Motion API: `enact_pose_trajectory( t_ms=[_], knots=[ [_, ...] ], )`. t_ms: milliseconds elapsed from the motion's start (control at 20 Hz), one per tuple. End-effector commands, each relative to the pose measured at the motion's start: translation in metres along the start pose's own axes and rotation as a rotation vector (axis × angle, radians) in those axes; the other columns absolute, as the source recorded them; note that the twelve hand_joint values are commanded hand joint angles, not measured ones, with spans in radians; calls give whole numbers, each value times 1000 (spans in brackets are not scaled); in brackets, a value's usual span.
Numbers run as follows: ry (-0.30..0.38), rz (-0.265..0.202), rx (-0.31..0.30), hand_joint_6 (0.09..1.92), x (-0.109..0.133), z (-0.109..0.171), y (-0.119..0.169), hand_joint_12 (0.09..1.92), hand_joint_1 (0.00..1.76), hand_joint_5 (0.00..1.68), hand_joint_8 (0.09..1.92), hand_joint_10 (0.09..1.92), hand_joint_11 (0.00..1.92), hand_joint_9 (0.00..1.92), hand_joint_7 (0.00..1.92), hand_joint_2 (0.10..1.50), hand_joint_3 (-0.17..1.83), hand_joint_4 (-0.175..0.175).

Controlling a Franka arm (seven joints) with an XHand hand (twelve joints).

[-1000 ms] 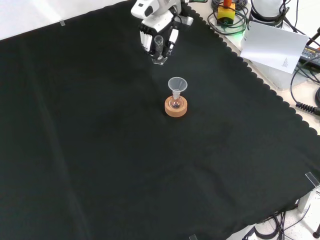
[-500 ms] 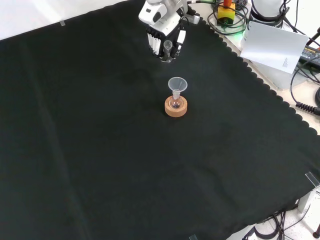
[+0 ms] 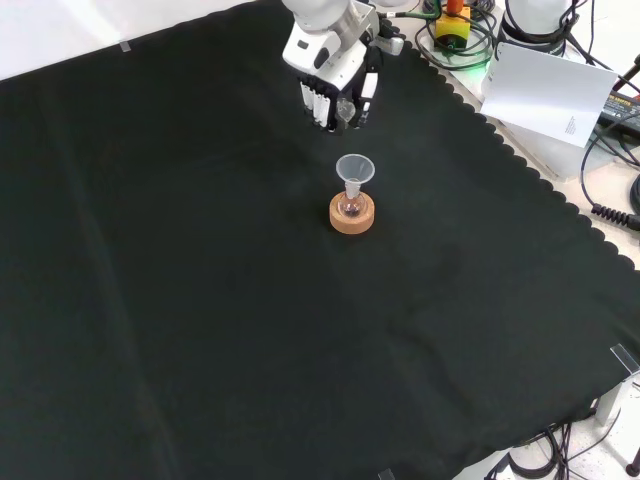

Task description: Pour the water from the graduated cylinder into the round-bottom flask.

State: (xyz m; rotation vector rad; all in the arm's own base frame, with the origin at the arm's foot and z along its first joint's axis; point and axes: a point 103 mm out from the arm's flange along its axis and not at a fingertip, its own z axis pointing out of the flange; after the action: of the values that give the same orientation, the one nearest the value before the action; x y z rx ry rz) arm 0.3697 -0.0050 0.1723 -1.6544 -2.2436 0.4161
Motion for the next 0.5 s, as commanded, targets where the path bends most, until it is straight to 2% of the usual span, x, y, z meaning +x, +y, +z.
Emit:
enact_pose_trajectory(
  t_ms=[50,500],
  knots=[
    [-101,42,167,1006,-2,-2,4,845,1262,969,997,106,1164,1420,1003,1113,0,-175],
    [-132,69,221,1007,-4,-5,4,844,1262,968,998,103,1165,1424,1003,1113,0,-175]
  ],
)
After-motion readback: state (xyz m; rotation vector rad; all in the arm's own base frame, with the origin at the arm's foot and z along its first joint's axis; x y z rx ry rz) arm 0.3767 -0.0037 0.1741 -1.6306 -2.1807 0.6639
